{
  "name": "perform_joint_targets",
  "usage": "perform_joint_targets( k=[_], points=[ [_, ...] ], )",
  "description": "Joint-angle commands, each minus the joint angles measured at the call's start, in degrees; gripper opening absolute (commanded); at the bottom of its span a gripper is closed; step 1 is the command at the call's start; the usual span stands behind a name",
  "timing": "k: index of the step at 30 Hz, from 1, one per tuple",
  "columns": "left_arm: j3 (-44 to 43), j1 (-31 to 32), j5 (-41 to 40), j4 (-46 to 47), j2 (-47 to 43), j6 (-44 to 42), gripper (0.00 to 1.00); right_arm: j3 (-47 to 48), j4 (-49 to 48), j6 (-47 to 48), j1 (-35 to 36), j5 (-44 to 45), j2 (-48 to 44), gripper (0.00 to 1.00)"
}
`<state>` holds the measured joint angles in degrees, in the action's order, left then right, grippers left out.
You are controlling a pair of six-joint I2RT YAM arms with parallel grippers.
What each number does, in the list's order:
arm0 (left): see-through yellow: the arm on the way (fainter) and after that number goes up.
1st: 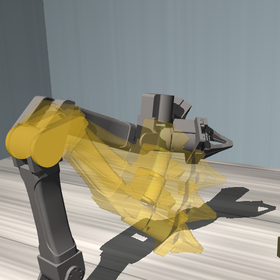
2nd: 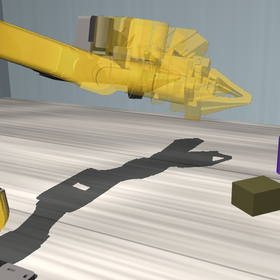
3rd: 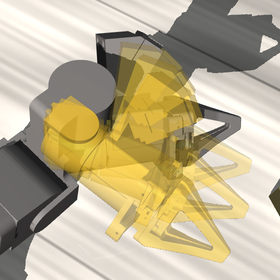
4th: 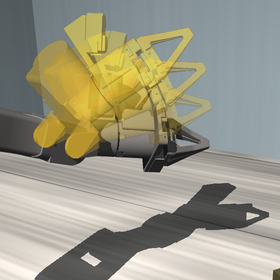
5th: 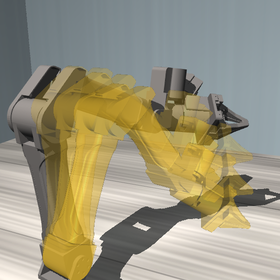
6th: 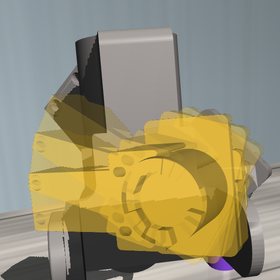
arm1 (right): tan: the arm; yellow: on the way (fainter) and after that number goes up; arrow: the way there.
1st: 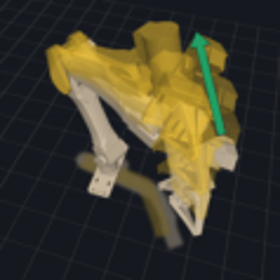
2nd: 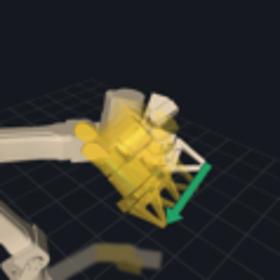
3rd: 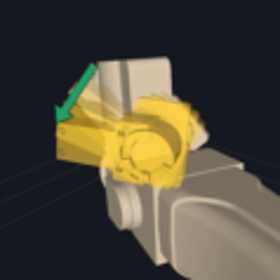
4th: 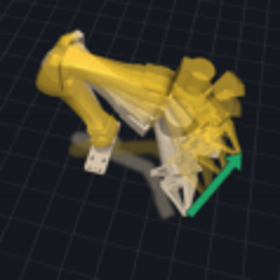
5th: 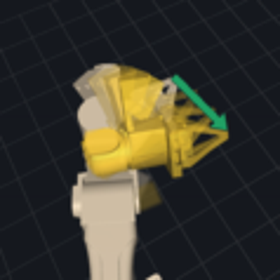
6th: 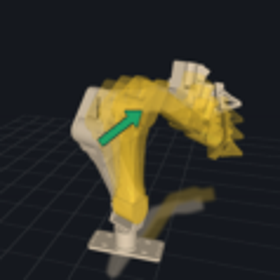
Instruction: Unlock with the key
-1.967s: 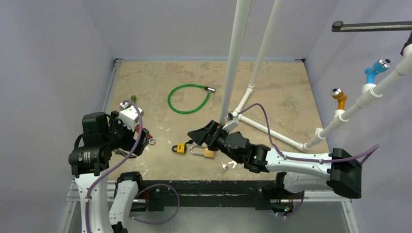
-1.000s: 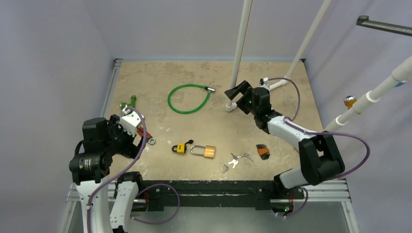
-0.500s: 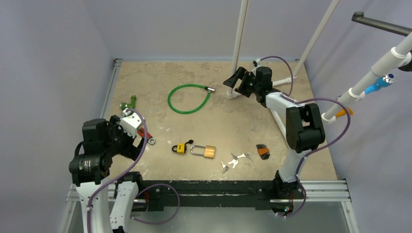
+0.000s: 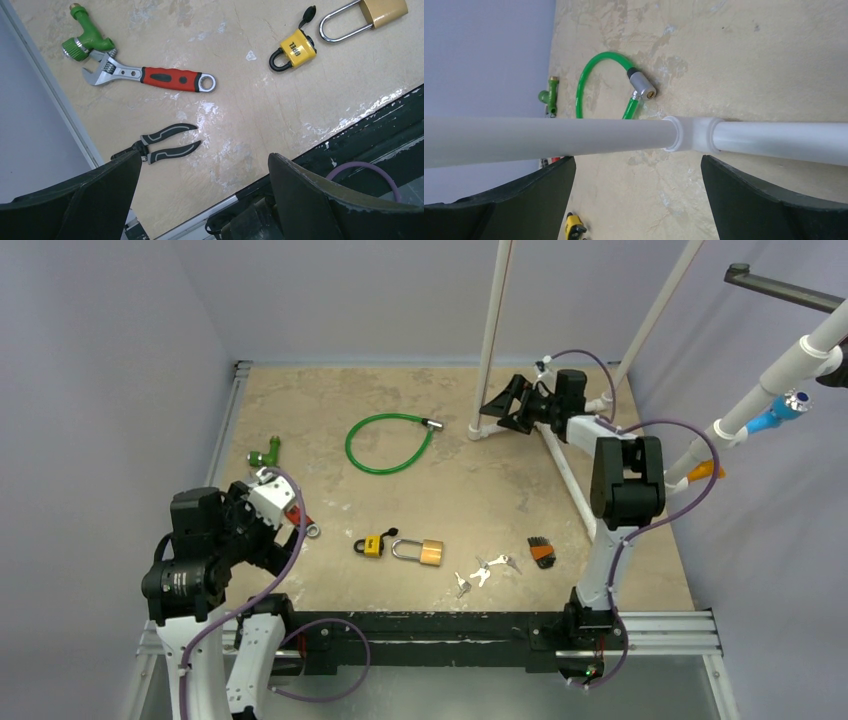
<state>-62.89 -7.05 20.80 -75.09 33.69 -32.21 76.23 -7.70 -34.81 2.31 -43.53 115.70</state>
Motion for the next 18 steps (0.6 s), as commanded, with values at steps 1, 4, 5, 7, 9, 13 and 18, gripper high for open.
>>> perform_joint_targets(
  k=[1,4,5,7,9,13,18],
  points=[
    [-1.6,-0.2,0.7,-1.5,-1.4,-2.6,1.0,5.1,-2.8,0.4,-6.1,-4.7,0.7,0.99],
    [-1.8,-0.2,0.7,-3.2,-2.1,-3.8,1.0,7.2,-0.9,0.4,-8.6,-4.6,2.9,0.99],
    [-1.9,-0.2,0.9,-3.7,-2.3,-4.2,1.0,7.8,-0.2,0.6,-9.1,-4.2,3.4,0.99],
    [-2.0,-0.2,1.0,-4.7,-2.7,-4.8,1.0,8.5,0.8,1.2,-9.4,-3.5,3.6,0.99],
    [-2.1,-0.2,1.7,-5.5,-3.1,-5.2,1.0,8.8,1.0,1.5,-9.0,-3.9,3.3,0.99],
    [-3.1,-0.2,3.5,-7.2,-2.7,-5.6,1.0,7.2,3.9,4.4,-4.8,0.1,-0.9,0.99],
    [-3.4,-0.2,4.5,-7.5,-2.3,-5.2,1.0,2.0,9.4,5.8,-0.1,9.1,-8.6,0.99]
  ],
)
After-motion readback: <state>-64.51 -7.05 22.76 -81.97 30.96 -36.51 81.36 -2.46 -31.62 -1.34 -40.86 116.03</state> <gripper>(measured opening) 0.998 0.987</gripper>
